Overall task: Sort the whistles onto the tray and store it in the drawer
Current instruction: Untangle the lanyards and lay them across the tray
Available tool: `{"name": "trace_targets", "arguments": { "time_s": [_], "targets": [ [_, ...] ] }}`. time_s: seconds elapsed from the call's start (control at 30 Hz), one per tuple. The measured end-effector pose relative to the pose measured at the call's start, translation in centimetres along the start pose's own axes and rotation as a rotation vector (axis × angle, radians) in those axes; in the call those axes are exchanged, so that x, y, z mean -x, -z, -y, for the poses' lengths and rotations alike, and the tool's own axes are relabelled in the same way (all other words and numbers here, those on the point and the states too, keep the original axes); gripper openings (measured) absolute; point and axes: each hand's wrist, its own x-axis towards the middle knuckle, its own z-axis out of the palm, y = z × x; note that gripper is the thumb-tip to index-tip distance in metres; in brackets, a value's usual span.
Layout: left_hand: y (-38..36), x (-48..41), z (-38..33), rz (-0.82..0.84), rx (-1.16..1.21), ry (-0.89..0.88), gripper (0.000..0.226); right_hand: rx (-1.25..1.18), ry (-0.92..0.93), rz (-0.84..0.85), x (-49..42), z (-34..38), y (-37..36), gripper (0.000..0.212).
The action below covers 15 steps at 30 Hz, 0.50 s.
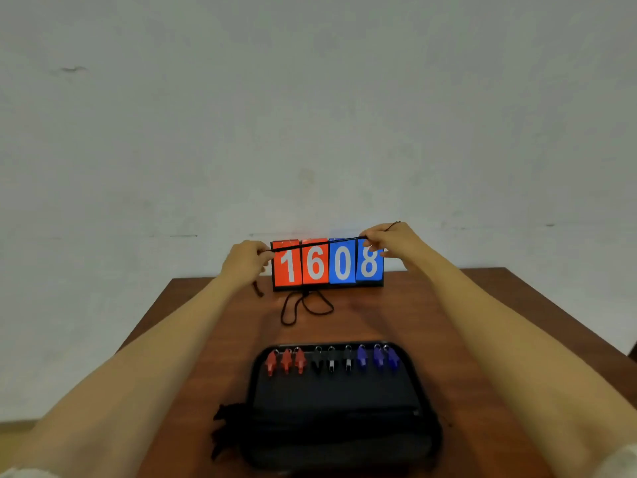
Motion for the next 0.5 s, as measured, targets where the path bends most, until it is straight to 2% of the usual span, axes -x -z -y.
{"name": "trace_targets", "arguments": {
  "time_s": [0.13,0.33,0.5],
  "targets": [
    [-0.3,3.9,1.7,0.091,0.008,0.028,0.023,0.098,-0.065,0.083,2.4,-3.1,-0.2,0.026],
    [-2.6,8.7,4.6,0.285,-0.069,0.070,0.020,0.146,-0.147,-0.035,6.3,-8.8,-0.4,0.015],
    [-4.9,12.1,5.9,0.274,-0.051,0.150,0.026,0.147,-0.210,-0.070,9.1,-12.5,-1.2,0.010]
  ]
}}
